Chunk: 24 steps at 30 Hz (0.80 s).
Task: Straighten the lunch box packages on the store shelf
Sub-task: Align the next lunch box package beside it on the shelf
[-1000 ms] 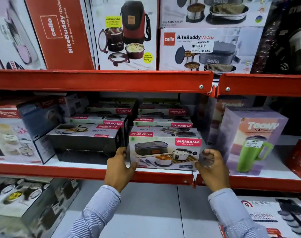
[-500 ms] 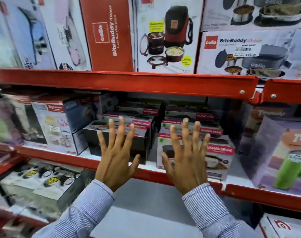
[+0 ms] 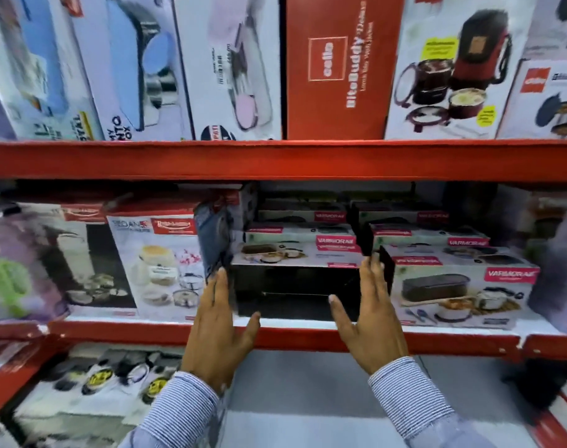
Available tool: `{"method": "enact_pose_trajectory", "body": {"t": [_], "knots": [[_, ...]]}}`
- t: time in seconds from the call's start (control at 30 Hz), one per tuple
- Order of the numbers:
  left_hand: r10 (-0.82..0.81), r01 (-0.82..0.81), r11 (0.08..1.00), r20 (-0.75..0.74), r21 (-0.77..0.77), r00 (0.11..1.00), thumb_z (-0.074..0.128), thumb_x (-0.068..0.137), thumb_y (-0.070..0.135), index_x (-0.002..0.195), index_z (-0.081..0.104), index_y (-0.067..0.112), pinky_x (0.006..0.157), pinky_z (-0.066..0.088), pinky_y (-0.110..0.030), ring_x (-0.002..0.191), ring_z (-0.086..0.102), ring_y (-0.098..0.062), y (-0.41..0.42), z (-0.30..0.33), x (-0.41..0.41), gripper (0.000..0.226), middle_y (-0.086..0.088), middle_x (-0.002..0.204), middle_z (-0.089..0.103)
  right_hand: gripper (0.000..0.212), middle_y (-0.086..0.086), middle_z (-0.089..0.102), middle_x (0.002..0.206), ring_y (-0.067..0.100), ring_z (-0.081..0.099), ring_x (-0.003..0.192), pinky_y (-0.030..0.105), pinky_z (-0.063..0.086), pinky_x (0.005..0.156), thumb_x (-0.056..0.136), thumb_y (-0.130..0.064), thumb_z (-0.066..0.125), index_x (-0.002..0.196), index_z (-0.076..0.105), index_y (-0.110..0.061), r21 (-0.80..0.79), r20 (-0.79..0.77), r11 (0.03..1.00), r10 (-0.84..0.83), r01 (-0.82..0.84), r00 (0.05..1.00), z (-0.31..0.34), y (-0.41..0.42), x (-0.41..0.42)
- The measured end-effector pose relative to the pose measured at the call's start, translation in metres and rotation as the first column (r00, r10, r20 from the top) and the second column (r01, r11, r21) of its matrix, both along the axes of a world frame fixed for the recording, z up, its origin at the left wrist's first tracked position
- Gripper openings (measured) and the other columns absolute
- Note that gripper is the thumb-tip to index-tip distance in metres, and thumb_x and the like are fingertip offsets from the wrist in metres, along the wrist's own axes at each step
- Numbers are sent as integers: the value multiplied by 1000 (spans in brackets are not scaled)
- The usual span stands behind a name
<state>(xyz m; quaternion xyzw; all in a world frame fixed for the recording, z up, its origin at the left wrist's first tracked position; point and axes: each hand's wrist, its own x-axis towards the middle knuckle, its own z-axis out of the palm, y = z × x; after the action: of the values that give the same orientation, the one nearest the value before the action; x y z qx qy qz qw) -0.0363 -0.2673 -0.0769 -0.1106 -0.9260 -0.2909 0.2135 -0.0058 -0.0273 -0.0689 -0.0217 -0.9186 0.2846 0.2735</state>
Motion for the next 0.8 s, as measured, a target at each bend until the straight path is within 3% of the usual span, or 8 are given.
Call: {"method": "enact_pose_trajectory", "body": {"t": [0.2, 0.3, 0.4, 0.47, 0.53, 0.6, 0.7, 0.8], "knots": [[-47, 35, 990, 86, 134, 995, 51, 78, 69, 140, 41, 8, 106, 44, -43, 130, 51, -33, -13, 8, -29, 88, -16, 141, 54, 78, 12, 35, 157, 28, 36, 143, 38, 29, 117, 88, -46, 59, 150, 26, -13, -415, 129, 894, -128, 171, 983, 26, -3, -10], [-63, -9, 959, 241, 285, 969, 57, 81, 65, 128, 50, 3, 94, 45, -34, 118, 59, -37, -1, 23, -34, 78, -18, 126, 65, 70, 15, 49, 147, 30, 50, 131, 38, 36, 110, 88, -44, 59, 146, 36, -13, -536, 222, 817, -104, 211, 969, 36, -1, -13], [-118, -41, 904, 342, 425, 932, 53, 82, 66, 128, 51, 4, 97, 43, -37, 119, 58, -34, 5, 32, -39, 77, -17, 126, 65, 74, 11, 50, 146, 29, 51, 130, 39, 37, 112, 83, -52, 60, 145, 40, -16, -583, 263, 779, -88, 231, 961, 45, 0, -13], [-138, -42, 878, 335, 477, 932, 52, 83, 66, 128, 53, 4, 100, 41, -37, 122, 55, -31, 3, 34, -41, 76, -12, 129, 61, 78, 8, 57, 139, 28, 55, 124, 47, 41, 111, 68, -65, 59, 133, 54, -22, -639, 249, 734, -85, 229, 965, 46, 6, -14], [-163, -37, 842, 319, 538, 934, 50, 84, 66, 124, 58, 10, 105, 40, -38, 121, 55, -29, 2, 37, -41, 69, -8, 127, 61, 54, 5, 67, 121, 28, 60, 114, 51, 46, 105, 62, -68, 58, 101, 68, -32, -668, 220, 714, -78, 208, 972, 44, 14, -14], [-154, -50, 809, 293, 586, 944, 48, 85, 67, 113, 62, 13, 100, 43, -40, 109, 57, -29, 0, 42, -39, 63, -7, 113, 64, 35, 2, 67, 108, 27, 62, 108, 52, 49, 101, 71, -64, 60, 86, 63, -32, -675, 190, 713, -83, 191, 978, 47, 19, -12], [-105, -61, 777, 224, 626, 969, 50, 86, 63, 84, 53, 10, 71, 44, -37, 79, 58, -28, -1, 44, -37, 52, -4, 75, 60, 39, 4, 67, 90, 25, 64, 91, 46, 53, 86, 77, -60, 61, 76, 52, -22, -697, 153, 693, -108, 185, 982, 52, 22, -10], [-73, -36, 773, 146, 634, 987, 54, 88, 55, 77, 47, 13, 59, 41, -33, 62, 51, -20, -3, 45, -33, 44, -1, 63, 53, 45, 5, 67, 81, 22, 62, 80, 37, 50, 74, 79, -57, 63, 65, 44, -19, -690, 132, 701, -122, 179, 984, 52, 25, -10]]}}
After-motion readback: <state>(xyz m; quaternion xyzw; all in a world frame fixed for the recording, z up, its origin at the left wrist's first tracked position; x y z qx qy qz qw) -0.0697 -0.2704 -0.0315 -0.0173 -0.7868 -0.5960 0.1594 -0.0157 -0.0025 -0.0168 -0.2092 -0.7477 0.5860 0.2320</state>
